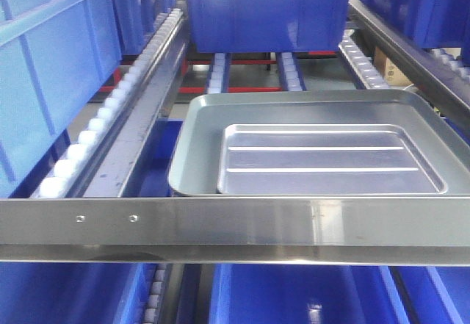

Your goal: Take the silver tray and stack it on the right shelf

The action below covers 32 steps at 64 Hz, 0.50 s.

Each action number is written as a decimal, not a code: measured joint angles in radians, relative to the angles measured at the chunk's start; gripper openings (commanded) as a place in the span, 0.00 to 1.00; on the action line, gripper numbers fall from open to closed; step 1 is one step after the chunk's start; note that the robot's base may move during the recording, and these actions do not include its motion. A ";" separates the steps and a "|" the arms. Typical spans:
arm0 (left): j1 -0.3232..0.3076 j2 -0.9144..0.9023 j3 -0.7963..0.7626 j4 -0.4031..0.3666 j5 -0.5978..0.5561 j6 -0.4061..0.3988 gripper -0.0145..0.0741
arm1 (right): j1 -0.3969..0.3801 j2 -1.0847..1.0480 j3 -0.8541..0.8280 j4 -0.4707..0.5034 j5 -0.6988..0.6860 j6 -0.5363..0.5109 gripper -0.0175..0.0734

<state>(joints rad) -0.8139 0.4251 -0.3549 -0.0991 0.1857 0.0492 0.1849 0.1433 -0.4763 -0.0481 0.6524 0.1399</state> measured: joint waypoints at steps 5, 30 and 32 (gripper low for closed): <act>0.096 -0.076 0.049 -0.002 -0.004 0.004 0.07 | 0.000 0.000 0.000 0.000 0.000 0.000 0.25; 0.559 -0.433 0.384 -0.035 -0.121 0.010 0.07 | 0.000 0.000 0.000 0.000 0.002 0.000 0.25; 0.575 -0.435 0.384 -0.038 -0.121 0.010 0.07 | 0.000 0.000 0.000 -0.002 0.002 0.000 0.25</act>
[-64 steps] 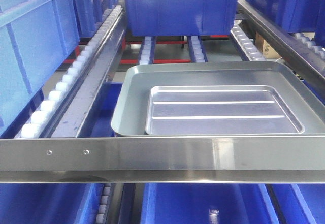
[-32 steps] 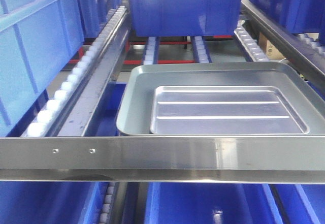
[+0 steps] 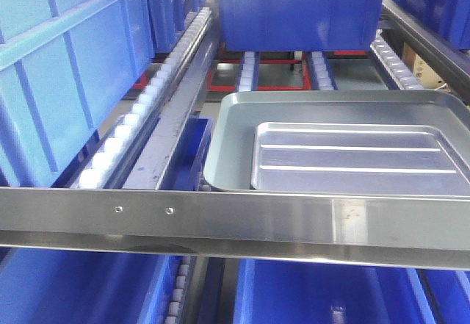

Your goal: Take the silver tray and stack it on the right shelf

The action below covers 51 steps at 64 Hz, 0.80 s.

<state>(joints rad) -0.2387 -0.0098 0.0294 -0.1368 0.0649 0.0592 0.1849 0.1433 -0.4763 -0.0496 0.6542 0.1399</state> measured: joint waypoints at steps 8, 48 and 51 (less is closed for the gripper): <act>0.068 -0.002 0.000 -0.004 -0.010 0.000 0.07 | 0.000 0.000 0.000 0.000 0.000 0.000 0.25; 0.180 -0.002 0.000 -0.005 -0.087 0.000 0.07 | 0.000 0.000 0.000 0.000 0.000 0.000 0.25; 0.180 -0.002 0.000 -0.005 -0.087 0.000 0.07 | 0.000 0.000 0.000 0.000 0.000 0.000 0.25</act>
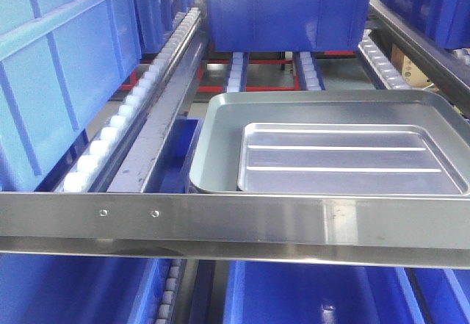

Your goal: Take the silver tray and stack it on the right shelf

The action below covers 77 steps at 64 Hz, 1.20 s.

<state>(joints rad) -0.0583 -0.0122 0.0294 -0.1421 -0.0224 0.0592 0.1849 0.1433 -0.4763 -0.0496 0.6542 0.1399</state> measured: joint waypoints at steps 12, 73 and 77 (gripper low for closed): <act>0.000 0.000 0.000 0.000 0.000 0.000 0.07 | 0.000 0.000 0.000 0.000 0.000 0.000 0.25; 0.000 0.000 0.002 0.000 0.000 0.000 0.07 | -0.263 -0.154 0.505 0.050 -0.630 -0.093 0.25; 0.000 0.000 0.002 0.000 0.000 0.000 0.07 | -0.263 -0.154 0.505 0.050 -0.630 -0.093 0.25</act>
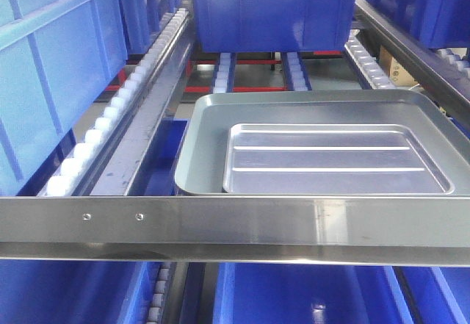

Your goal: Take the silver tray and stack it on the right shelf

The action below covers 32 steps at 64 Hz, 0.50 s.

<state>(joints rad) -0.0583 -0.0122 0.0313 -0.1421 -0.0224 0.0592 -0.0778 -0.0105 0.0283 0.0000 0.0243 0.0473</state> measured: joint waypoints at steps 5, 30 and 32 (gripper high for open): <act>0.000 0.000 0.000 0.000 0.000 0.000 0.07 | 0.000 0.000 0.000 0.000 0.000 0.000 0.25; 0.000 0.000 0.000 0.000 0.000 0.000 0.07 | 0.000 0.000 0.000 0.000 0.000 -0.001 0.25; 0.000 0.000 0.000 0.000 0.000 0.000 0.07 | 0.000 0.000 0.000 0.000 0.000 -0.001 0.25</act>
<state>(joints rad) -0.0583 -0.0122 0.0313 -0.1421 -0.0224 0.0592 -0.0778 -0.0105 0.0283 0.0000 0.0243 0.0459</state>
